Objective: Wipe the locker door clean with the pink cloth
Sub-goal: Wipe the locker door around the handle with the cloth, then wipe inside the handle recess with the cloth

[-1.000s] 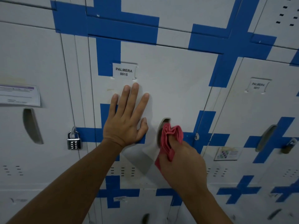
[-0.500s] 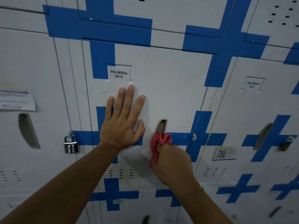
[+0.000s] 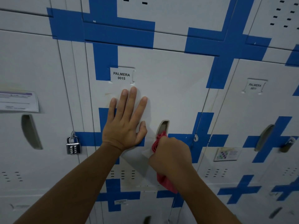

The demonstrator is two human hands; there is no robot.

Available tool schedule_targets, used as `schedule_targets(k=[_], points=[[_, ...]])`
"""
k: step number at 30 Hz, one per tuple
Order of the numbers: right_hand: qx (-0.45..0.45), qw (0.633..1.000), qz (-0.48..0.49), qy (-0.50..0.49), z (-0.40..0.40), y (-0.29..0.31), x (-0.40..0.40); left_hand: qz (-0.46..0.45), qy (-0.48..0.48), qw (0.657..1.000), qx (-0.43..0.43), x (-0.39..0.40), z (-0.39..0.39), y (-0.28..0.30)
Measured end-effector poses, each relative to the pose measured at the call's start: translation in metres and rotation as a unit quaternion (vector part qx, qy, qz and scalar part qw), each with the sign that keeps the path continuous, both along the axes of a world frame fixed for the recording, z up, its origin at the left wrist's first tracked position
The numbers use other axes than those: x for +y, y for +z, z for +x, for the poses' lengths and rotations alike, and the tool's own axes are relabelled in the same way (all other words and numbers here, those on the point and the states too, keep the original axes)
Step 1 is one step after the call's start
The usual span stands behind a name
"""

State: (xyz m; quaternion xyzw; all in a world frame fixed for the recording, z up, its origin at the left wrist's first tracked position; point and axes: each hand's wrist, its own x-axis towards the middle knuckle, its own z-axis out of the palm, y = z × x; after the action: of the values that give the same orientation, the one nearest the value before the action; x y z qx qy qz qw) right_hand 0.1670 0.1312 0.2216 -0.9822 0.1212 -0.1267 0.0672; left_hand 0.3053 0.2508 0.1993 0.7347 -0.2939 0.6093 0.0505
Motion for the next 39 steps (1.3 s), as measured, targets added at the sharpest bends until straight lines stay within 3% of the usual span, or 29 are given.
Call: schedule_targets(k=[3,6,13,15,23,27,35,39], points=[[0.043,0.998,0.044,0.009,-0.014,-0.012,-0.012,0.0,0.002,1.0,-0.001,0.0,-0.001,-0.001],[0.028,0.998,0.056,0.011,-0.039,-0.033,-0.019,0.002,0.008,1.0,-0.001,0.0,0.001,-0.002],[-0.167,0.983,0.052,0.056,-0.04,-0.033,-0.018,-0.004,0.001,1.0,0.0,-0.001,0.0,-0.002],[-0.177,0.979,0.048,0.088,-0.029,-0.025,-0.017,-0.005,-0.001,1.0,-0.002,-0.001,0.0,-0.002],[-0.03,0.996,0.061,0.05,-0.01,-0.043,-0.02,0.001,0.0,1.0,0.002,-0.001,0.0,-0.001],[0.035,0.997,0.061,0.03,-0.003,-0.024,-0.019,0.003,-0.003,1.0,0.004,-0.001,0.001,-0.002],[0.071,0.997,0.02,0.029,0.0,0.003,-0.004,0.001,-0.006,1.0,0.003,0.0,0.001,-0.002],[0.069,0.993,0.091,0.015,0.001,-0.002,-0.011,-0.001,-0.008,1.0,0.001,-0.001,0.001,-0.003]])
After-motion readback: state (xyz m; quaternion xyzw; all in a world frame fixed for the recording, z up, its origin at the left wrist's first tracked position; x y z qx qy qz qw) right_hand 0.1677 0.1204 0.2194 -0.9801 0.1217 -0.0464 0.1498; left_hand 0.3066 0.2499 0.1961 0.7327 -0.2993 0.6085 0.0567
